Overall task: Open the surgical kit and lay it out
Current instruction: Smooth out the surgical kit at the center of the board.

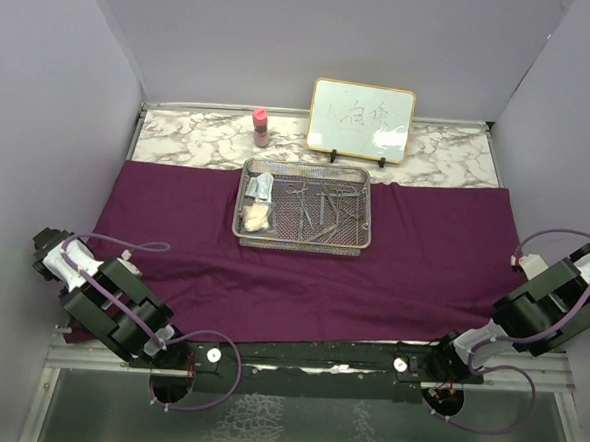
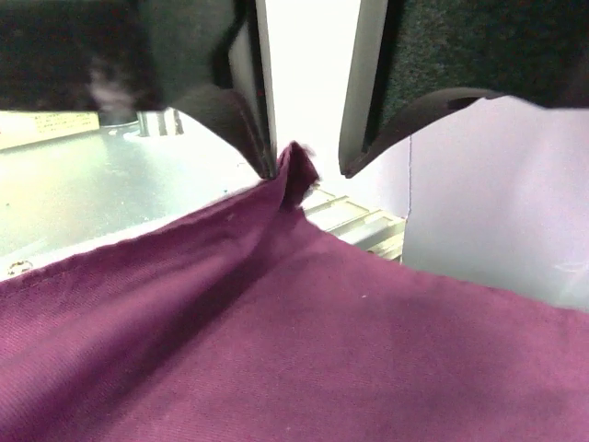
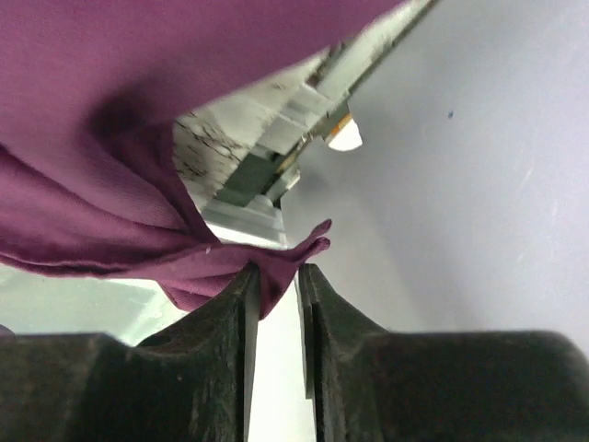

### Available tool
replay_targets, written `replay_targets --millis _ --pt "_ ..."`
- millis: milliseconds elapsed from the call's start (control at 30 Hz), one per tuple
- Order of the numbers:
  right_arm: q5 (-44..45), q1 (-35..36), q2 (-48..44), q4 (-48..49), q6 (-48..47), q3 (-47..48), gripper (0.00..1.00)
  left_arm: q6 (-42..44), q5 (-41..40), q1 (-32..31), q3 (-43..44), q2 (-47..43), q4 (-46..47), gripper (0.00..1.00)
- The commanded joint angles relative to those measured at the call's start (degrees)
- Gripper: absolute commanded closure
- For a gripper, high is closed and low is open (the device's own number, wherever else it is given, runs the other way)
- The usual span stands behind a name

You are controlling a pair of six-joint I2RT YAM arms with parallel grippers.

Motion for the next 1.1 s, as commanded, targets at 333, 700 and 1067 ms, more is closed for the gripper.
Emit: replay_targets --millis 333,700,1067 --pt "-27.13 0.36 -2.12 -18.97 -4.84 8.64 0.42 -0.86 15.07 -1.71 10.51 -2.23 -7.08 0.17" --pt "-44.82 4.68 -3.43 -18.79 5.47 12.37 0.34 -24.65 34.34 -14.24 23.15 1.91 -9.08 0.12" --pt "-48.93 21.89 -1.09 6.31 42.71 11.46 0.36 -54.19 43.28 -25.39 29.17 9.34 9.64 0.13"
